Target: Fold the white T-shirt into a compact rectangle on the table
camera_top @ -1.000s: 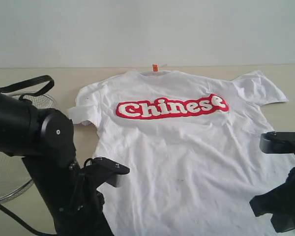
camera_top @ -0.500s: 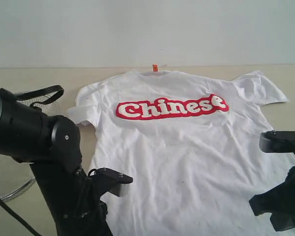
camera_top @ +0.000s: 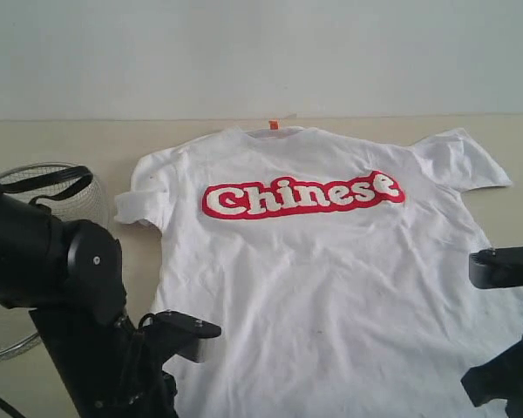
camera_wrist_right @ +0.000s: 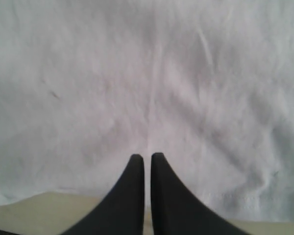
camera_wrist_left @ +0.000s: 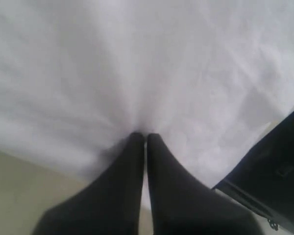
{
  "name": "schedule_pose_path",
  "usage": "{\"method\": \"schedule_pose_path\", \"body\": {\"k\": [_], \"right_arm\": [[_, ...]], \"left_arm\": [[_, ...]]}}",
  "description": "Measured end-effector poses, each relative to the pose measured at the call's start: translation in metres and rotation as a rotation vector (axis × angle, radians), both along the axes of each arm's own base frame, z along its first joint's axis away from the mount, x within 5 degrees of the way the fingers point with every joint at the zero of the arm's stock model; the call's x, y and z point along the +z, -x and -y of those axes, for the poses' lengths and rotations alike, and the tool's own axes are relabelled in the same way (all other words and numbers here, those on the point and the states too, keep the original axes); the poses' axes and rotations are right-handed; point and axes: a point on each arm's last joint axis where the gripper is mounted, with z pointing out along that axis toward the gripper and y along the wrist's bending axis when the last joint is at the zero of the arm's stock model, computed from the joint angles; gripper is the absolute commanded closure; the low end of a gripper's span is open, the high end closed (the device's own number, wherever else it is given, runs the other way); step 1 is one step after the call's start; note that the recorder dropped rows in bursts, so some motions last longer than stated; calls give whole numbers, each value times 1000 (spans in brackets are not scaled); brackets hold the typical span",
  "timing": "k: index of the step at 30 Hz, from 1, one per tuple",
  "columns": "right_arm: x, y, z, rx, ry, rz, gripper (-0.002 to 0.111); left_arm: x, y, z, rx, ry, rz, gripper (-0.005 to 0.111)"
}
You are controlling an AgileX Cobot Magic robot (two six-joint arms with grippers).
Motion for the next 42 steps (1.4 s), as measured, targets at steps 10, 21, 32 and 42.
{"method": "schedule_pose_path", "body": {"k": [10, 21, 32, 42], "right_arm": [[-1, 1, 5, -24, 54, -17, 109], [17, -25, 0, -68, 11, 142, 109], [89, -136, 7, -120, -31, 416, 109], [38, -307, 11, -186, -184, 513, 109]], "left_arm": [[15, -3, -13, -23, -1, 121, 102], [63, -6, -15, 7, 123, 331, 102], [68, -10, -13, 45, 153, 382, 102], [88, -30, 0, 73, 219, 496, 102]]}}
